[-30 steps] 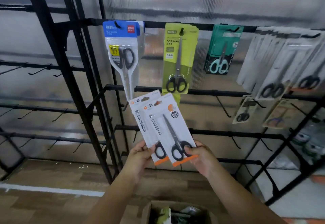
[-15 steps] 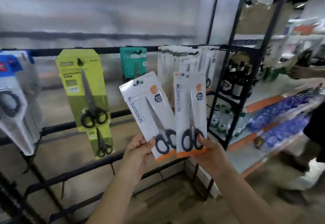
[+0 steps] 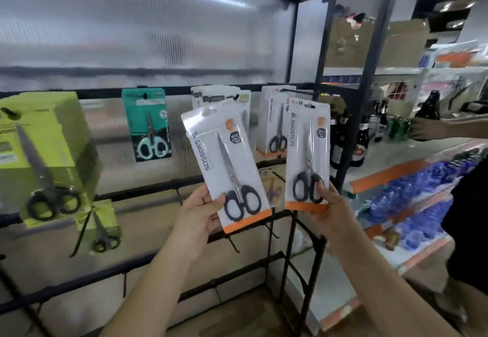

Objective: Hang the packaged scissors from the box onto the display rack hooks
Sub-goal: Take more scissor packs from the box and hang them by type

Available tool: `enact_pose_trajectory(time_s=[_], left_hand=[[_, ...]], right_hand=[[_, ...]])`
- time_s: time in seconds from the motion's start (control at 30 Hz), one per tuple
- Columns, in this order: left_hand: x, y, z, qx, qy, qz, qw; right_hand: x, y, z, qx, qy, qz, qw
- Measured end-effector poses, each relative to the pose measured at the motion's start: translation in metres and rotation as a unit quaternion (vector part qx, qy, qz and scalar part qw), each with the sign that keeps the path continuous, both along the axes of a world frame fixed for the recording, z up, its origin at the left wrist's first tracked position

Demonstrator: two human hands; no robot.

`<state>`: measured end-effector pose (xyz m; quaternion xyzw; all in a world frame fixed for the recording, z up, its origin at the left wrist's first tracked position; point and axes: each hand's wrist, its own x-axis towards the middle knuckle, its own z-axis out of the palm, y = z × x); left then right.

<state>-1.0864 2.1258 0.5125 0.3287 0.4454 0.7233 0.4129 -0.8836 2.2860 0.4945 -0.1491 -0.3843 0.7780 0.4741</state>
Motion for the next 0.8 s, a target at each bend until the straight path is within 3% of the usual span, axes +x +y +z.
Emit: enact_pose_trajectory(time_s=[0.2, 0.53, 0.8], left_hand=[[0.030, 0.051, -0.001, 0.014, 0.025, 0.050, 0.998], [0.059, 0.078, -0.017, -0.030, 0.045, 0.087, 0.995], [0.063, 0.089, -0.002, -0.007, 0.051, 0.105, 0.993]], right_hand=[[0.017, 0.077, 0.035, 0.094, -0.041, 0.010, 0.995], [0.026, 0.129, 0.017, 0.081, -0.017, 0.025, 0.996], [0.026, 0.134, 0.022, 0.082, 0.013, 0.051, 0.995]])
